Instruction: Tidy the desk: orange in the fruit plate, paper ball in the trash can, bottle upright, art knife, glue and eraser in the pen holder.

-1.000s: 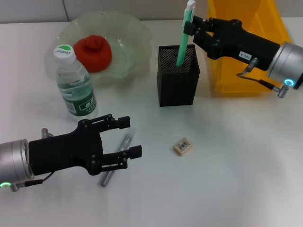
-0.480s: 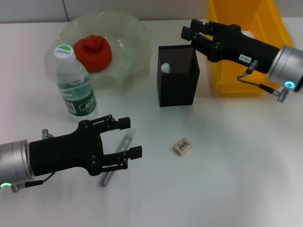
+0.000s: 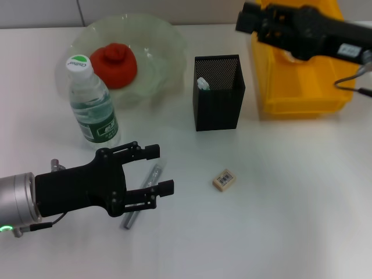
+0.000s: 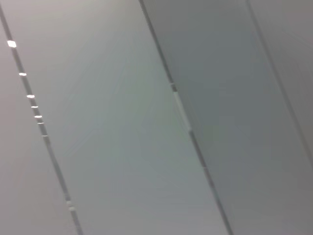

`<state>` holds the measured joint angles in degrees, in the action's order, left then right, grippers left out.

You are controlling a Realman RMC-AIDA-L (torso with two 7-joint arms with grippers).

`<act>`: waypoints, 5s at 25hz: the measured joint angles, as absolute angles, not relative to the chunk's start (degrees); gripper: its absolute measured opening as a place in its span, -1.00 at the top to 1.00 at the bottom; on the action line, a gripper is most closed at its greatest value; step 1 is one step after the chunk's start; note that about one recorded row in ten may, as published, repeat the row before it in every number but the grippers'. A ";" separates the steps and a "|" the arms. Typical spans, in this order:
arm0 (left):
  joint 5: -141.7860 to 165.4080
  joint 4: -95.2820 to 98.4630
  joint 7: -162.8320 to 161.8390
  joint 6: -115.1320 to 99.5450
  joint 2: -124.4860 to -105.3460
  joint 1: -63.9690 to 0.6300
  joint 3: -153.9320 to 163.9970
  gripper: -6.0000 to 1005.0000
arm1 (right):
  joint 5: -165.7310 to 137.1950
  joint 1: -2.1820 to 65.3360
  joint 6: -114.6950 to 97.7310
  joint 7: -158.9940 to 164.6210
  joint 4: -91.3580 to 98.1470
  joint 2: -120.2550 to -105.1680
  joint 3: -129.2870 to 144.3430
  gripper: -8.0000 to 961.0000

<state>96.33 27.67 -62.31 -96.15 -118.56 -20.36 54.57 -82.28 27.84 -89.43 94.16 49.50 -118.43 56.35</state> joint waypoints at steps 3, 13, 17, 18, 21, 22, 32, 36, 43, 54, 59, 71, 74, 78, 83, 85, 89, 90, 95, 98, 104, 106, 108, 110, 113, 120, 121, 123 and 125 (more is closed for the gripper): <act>96.33 27.68 -62.31 -96.29 -118.52 -20.36 54.58 -0.56 | -82.97 27.58 -94.01 99.77 53.90 -117.79 54.58 0.27; 96.26 27.69 -62.31 -96.66 -118.47 -20.36 54.49 -0.56 | -98.94 29.28 -98.73 114.88 69.65 -117.97 52.06 0.27; 96.24 27.69 -62.31 -96.68 -118.47 -20.46 54.49 -0.56 | -109.06 31.83 -100.92 122.51 76.95 -118.14 54.45 0.27; 96.23 27.69 -62.31 -96.68 -118.48 -20.49 54.49 -0.56 | -111.93 32.87 -102.18 124.71 78.89 -118.14 55.21 0.27; 96.23 27.69 -62.31 -96.68 -118.47 -20.35 54.46 -0.56 | -118.80 35.75 -105.28 129.10 82.96 -118.32 57.36 0.27; 96.23 27.69 -62.32 -96.68 -118.48 -20.32 54.44 -0.56 | -122.12 37.25 -105.77 131.01 83.75 -118.50 59.71 0.27; 96.24 27.68 -62.32 -96.68 -118.48 -20.06 54.14 -0.56 | -138.22 43.58 -103.84 135.60 81.64 -119.16 75.03 -0.08; 96.24 27.68 -62.31 -96.68 -118.48 -20.04 54.14 -0.56 | -142.14 45.41 -100.81 136.94 77.96 -119.27 81.20 -0.08; 96.24 27.68 -62.32 -96.68 -118.49 -20.04 54.22 -0.56 | -142.53 46.42 -93.89 137.39 72.02 -119.51 89.83 -0.09; 96.24 27.60 -62.31 -96.68 -118.56 -20.19 54.36 -0.56 | -138.80 46.69 -85.15 137.85 65.10 -119.81 95.42 -0.31; 96.24 27.59 -62.32 -96.67 -118.57 -20.12 54.24 -0.56 | -138.66 46.80 -82.71 137.86 62.79 -119.81 97.39 -0.31; 96.24 27.59 -62.31 -96.38 -118.59 -20.12 54.55 -0.56 | -138.60 46.72 -79.20 137.98 59.80 -119.80 98.17 -0.31; 96.24 27.59 -62.31 -96.31 -118.63 -20.08 54.49 -0.56 | -138.60 46.68 -78.68 137.99 59.52 -119.79 98.21 -0.31; 96.24 27.59 -62.32 -96.31 -118.65 -20.10 54.54 -0.56 | -138.60 46.58 -78.51 137.99 59.44 -119.79 98.68 -0.31; 96.24 27.59 -62.32 -96.31 -118.65 -20.13 54.44 -0.56 | -138.60 46.62 -78.42 138.08 59.41 -119.79 98.87 -0.31; 96.24 27.59 -62.32 -96.31 -118.65 -20.13 54.41 -0.56 | -138.60 46.64 -78.40 138.08 59.37 -119.79 98.88 -0.31; 96.24 27.60 -62.31 -96.32 -118.65 -20.14 54.40 -0.56 | -138.43 46.75 -78.38 138.08 58.70 -119.80 98.88 -0.30; 96.24 27.59 -62.31 -96.33 -118.65 -20.18 54.42 -0.56 | -137.89 46.87 -78.38 138.08 58.26 -119.83 98.88 -0.30; 96.24 27.59 -62.32 -96.33 -118.65 -20.17 54.39 -0.56 | -137.17 47.03 -78.34 138.45 57.80 -119.87 98.88 -0.30; 96.24 27.60 -62.31 -96.33 -118.65 -20.12 54.39 -0.56 | -137.17 47.20 -78.31 138.53 57.41 -119.88 98.87 -0.29; 96.24 27.59 -62.31 -96.33 -118.65 -20.05 54.40 -0.56 | -137.27 47.64 -78.30 138.53 56.24 -119.88 98.87 -0.29; 96.24 27.60 -62.31 -96.33 -118.65 -20.05 54.40 -0.56 | -137.27 47.64 -78.30 138.53 56.23 -119.88 98.87 -0.25; 96.24 27.60 -62.32 -96.33 -118.65 -20.06 54.45 -0.56 | -137.27 47.64 -78.30 138.53 56.23 -119.89 98.87 -0.18; 96.24 27.56 -62.32 -96.33 -118.65 -20.09 54.54 -0.56 | -137.27 47.64 -78.23 138.53 56.23 -119.88 98.87 -0.10; 96.24 27.54 -62.32 -96.33 -118.65 -20.10 54.54 -0.56 | -137.27 47.64 -78.19 138.53 56.24 -119.88 98.87 -0.07; 96.24 27.51 -62.31 -96.33 -118.65 -20.04 54.36 -0.56 | -137.43 47.64 -78.01 138.53 56.37 -119.88 99.62 0.05; 96.24 27.51 -62.31 -96.33 -118.65 -20.04 54.36 -0.56 | -137.43 47.64 -78.01 138.53 56.37 -119.88 99.62 0.06; 96.24 27.51 -62.31 -96.33 -118.65 -20.06 54.36 -0.56 | -137.46 47.64 -78.02 138.53 56.38 -119.88 99.68 0.07; 96.24 27.51 -62.31 -96.33 -118.65 -20.07 54.33 -0.56 | -137.47 47.63 -78.06 138.53 56.40 -119.87 99.70 0.08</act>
<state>96.24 27.51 -62.31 -96.33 -118.65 -20.07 54.33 -137.47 47.63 -78.06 138.53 56.40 -119.87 99.70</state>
